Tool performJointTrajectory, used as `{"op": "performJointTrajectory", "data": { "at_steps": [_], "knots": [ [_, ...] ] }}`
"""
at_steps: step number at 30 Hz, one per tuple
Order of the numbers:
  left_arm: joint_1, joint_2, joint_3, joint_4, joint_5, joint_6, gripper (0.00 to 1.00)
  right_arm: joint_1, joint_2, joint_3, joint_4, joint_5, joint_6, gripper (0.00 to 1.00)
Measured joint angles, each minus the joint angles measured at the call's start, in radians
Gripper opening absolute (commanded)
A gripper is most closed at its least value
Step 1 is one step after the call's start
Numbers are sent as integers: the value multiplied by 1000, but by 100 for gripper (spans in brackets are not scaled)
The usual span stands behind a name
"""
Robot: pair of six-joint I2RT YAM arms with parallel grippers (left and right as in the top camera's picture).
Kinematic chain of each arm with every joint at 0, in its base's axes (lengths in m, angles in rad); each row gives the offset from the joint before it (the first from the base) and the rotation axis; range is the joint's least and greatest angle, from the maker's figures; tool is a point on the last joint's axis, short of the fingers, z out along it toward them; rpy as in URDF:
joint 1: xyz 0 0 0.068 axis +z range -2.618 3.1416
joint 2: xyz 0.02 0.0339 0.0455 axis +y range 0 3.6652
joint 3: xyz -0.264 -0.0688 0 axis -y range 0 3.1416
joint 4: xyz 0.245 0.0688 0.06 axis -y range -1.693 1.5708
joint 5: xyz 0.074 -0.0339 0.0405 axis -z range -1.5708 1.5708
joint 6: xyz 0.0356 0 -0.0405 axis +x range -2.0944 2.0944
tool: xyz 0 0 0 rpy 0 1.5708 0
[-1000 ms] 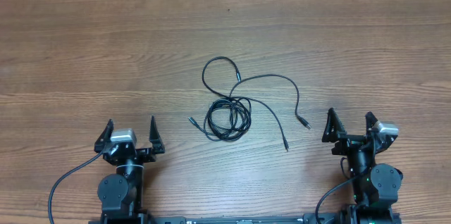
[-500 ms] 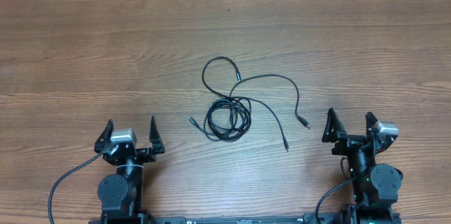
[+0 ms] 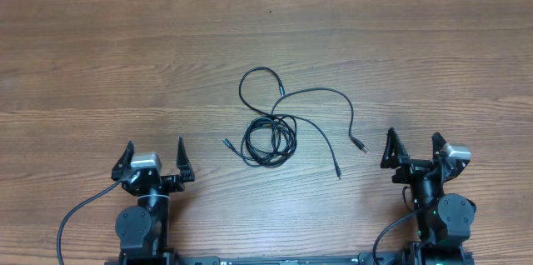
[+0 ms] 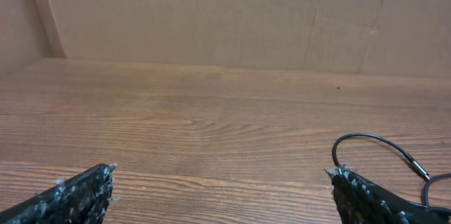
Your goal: Untangle cables
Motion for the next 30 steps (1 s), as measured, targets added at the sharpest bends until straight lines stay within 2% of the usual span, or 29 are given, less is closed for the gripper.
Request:
{"op": "performJointTrajectory", "data": {
  "at_steps": [26, 30],
  "knots": [
    [0, 0, 0, 0, 0, 0, 100, 0, 0, 0, 3, 0, 0, 100],
    [0, 0, 0, 0, 0, 0, 99, 0, 0, 0, 47, 0, 0, 100]
  ]
}}
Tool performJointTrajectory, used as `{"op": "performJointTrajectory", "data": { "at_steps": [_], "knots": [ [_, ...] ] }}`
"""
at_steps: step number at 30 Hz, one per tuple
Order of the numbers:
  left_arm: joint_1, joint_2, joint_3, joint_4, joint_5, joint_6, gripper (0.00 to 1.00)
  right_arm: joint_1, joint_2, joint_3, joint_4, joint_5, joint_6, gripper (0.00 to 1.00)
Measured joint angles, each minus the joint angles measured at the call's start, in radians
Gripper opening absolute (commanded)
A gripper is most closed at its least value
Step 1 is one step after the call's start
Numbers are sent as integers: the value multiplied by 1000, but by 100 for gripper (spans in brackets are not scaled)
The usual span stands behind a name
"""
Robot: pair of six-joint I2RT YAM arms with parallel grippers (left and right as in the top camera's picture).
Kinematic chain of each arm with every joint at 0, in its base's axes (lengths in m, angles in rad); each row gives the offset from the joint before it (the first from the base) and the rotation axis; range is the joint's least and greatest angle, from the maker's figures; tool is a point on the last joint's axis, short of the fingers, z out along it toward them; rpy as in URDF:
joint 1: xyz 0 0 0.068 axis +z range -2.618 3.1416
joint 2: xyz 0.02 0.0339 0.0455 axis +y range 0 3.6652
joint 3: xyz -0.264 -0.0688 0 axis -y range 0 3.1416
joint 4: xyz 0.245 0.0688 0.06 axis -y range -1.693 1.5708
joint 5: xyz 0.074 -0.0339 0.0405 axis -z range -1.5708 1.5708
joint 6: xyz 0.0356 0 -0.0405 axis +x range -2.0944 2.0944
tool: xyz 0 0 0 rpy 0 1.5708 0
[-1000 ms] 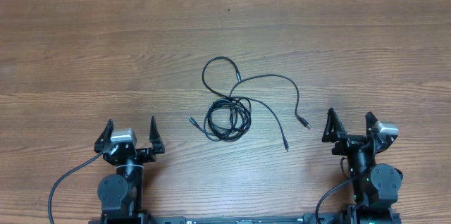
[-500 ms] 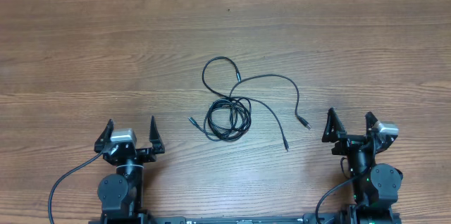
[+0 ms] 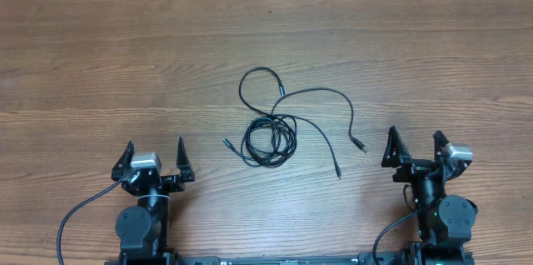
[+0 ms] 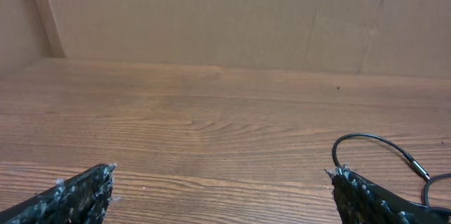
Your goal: Untangle cables
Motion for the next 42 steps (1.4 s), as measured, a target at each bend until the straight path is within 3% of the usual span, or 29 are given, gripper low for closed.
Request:
{"op": "performJointTrajectory", "data": {
  "at_steps": [8, 11, 16, 22, 29, 34, 42],
  "knots": [
    [0, 0, 0, 0, 0, 0, 100, 0, -1, 0, 330, 7, 14, 100],
    [0, 0, 0, 0, 0, 0, 100, 0, -4, 2, 374, 8, 19, 100],
    [0, 0, 0, 0, 0, 0, 100, 0, -2, 73, 195, 9, 24, 100],
    [0, 0, 0, 0, 0, 0, 100, 0, 1, 317, -71, 76, 23, 100],
    [0, 0, 0, 0, 0, 0, 100, 0, 49, 497, -130, 146, 23, 100],
    [0, 0, 0, 0, 0, 0, 100, 0, 190, 648, -175, 156, 23, 100],
    [0, 0, 0, -1, 0, 0, 100, 0, 552, 1037, -377, 165, 9, 100]
  ]
}}
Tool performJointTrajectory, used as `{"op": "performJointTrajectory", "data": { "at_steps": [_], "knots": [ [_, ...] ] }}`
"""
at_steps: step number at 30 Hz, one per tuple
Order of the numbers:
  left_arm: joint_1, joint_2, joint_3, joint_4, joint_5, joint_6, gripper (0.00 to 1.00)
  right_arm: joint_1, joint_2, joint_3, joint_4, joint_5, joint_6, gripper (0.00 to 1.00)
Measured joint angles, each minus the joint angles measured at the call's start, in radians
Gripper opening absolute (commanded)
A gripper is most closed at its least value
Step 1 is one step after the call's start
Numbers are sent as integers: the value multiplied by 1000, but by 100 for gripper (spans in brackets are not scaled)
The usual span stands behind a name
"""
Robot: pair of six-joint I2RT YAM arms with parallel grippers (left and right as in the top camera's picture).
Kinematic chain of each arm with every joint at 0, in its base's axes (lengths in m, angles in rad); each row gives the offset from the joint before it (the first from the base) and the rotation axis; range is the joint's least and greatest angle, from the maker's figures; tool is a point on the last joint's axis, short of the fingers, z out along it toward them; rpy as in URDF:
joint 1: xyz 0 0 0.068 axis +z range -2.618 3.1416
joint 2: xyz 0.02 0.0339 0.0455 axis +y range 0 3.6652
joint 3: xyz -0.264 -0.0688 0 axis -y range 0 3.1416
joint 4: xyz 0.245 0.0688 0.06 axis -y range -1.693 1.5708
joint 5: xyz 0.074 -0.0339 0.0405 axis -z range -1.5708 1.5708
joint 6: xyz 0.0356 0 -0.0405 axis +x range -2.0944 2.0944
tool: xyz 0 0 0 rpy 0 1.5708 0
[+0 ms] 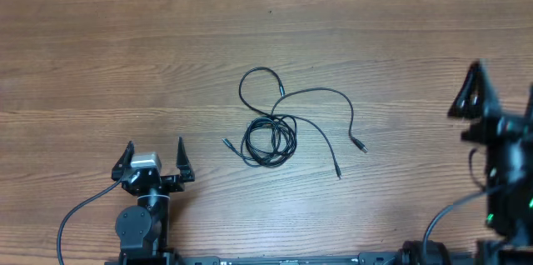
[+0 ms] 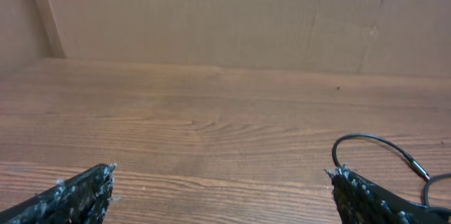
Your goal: Untangle cables
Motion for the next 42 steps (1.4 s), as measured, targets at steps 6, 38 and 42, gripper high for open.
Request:
{"op": "performJointTrajectory", "data": {
  "at_steps": [6, 38, 42],
  "knots": [
    [0, 0, 0, 1, 0, 0, 100, 0, 258, 361, -162, 0, -78, 100],
    [0, 0, 0, 0, 0, 0, 100, 0, 1007, 762, -454, -126, -143, 100],
    [0, 0, 0, 0, 0, 0, 100, 0, 1011, 762, -417, -143, -143, 100]
  ]
}}
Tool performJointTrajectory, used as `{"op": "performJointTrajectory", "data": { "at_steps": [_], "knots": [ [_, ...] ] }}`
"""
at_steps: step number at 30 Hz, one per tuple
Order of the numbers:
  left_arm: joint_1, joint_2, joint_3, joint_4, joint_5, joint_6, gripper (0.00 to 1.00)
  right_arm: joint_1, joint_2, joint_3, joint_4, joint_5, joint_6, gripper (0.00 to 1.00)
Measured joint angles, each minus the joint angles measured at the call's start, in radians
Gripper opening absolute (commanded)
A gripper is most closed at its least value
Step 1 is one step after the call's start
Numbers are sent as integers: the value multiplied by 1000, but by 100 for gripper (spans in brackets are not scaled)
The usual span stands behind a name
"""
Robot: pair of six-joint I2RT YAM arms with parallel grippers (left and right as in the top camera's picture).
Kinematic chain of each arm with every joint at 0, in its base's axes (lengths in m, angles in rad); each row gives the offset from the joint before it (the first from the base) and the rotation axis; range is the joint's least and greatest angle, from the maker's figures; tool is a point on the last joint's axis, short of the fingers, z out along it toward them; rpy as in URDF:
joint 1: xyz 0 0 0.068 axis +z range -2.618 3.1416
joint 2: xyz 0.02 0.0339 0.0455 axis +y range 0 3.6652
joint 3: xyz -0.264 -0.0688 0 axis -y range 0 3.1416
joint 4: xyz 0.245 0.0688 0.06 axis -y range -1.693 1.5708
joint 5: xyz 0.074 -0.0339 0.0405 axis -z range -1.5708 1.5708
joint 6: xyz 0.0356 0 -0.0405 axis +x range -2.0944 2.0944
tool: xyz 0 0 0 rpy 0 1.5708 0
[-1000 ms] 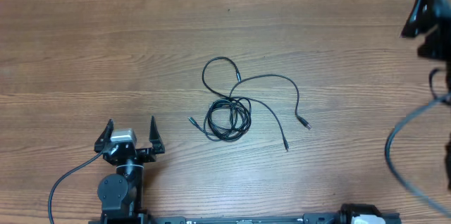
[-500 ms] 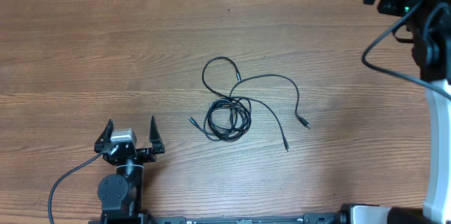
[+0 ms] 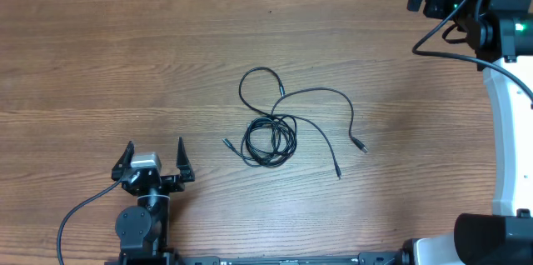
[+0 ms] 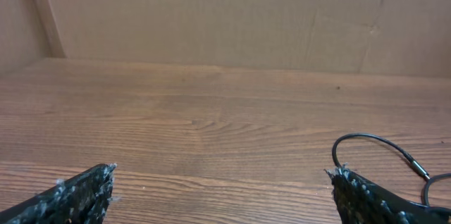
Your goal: Untangle cables
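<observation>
A tangle of thin black cables (image 3: 268, 136) lies mid-table. Its coil is at the centre, one loop (image 3: 254, 82) reaches toward the back, and loose plug ends (image 3: 361, 144) trail to the right and left. My left gripper (image 3: 155, 150) rests low near the front left edge. It is open with nothing between its fingers and sits well left of the coil. In the left wrist view the gripper (image 4: 222, 178) faces bare wood, with the cable loop (image 4: 380, 145) just past its right fingertip (image 4: 345, 182). My right arm is raised at the back right corner, and its fingers cannot be made out.
The wooden table (image 3: 125, 65) is bounded at the back by a cardboard wall (image 4: 211, 13). The right arm's white link (image 3: 508, 115) and black cable (image 3: 450, 44) hang over the table's right side.
The right arm has moved from the right edge at mid-depth to the back right corner, higher and closer to the overhead camera. The left gripper and the cables have not moved.
Both grippers first rested open near the front edge, on either side of the tangle, and stayed so a second later. The right arm then stood raised at the right edge, and now sits at the back right corner. The cables lie as they did.
</observation>
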Motion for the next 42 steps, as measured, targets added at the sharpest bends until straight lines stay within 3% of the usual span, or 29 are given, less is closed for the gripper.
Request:
{"op": "performJointTrajectory", "data": {
  "at_steps": [11, 29, 37, 42],
  "knots": [
    [0, 0, 0, 0, 0, 0, 100, 0, 0, 0, 69, -33, 92, 100],
    [0, 0, 0, 5, -16, 0, 100, 0, 90, -14, -176, -17, 212, 100],
    [0, 0, 6, 232, -27, -10, 100, 0, 92, -19, -263, 28, 263, 100],
    [0, 1, 143, 151, -50, 16, 100, 0, 92, -19, -262, 61, 268, 100]
  ]
}}
